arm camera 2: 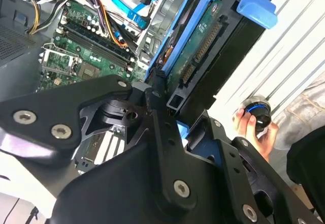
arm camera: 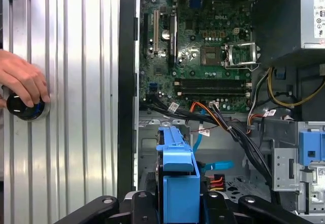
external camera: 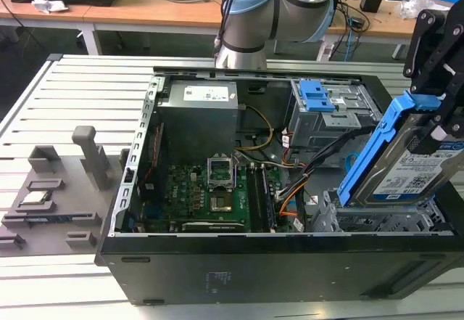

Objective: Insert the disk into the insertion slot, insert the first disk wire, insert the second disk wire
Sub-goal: 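Insert the disk into the insertion slot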

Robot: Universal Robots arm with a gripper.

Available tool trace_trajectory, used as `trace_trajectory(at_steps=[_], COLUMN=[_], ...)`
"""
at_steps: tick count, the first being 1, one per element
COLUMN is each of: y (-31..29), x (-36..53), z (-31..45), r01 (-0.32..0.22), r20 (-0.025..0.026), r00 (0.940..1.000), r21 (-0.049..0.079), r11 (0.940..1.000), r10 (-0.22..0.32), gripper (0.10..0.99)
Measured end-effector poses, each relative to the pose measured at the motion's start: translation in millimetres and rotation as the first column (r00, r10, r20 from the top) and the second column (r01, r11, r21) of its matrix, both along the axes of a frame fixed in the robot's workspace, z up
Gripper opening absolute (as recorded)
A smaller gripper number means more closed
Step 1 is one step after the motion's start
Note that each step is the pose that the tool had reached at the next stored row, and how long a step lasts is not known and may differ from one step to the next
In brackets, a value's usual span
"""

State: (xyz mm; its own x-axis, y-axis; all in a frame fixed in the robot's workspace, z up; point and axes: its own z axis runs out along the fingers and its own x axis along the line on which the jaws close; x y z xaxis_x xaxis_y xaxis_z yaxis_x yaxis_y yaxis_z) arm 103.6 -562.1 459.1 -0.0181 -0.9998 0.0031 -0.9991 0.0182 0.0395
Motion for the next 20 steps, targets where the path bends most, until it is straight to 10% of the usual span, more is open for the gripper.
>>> trace_trajectory(at_steps=[20], y=[11.7], x=[2.3], z=[-23.3], r01=[0.000], r20=[-0.0003], r00=[1.0000], r21=[0.000], r11=[1.0000], r10=[0.000], gripper=[0.365])
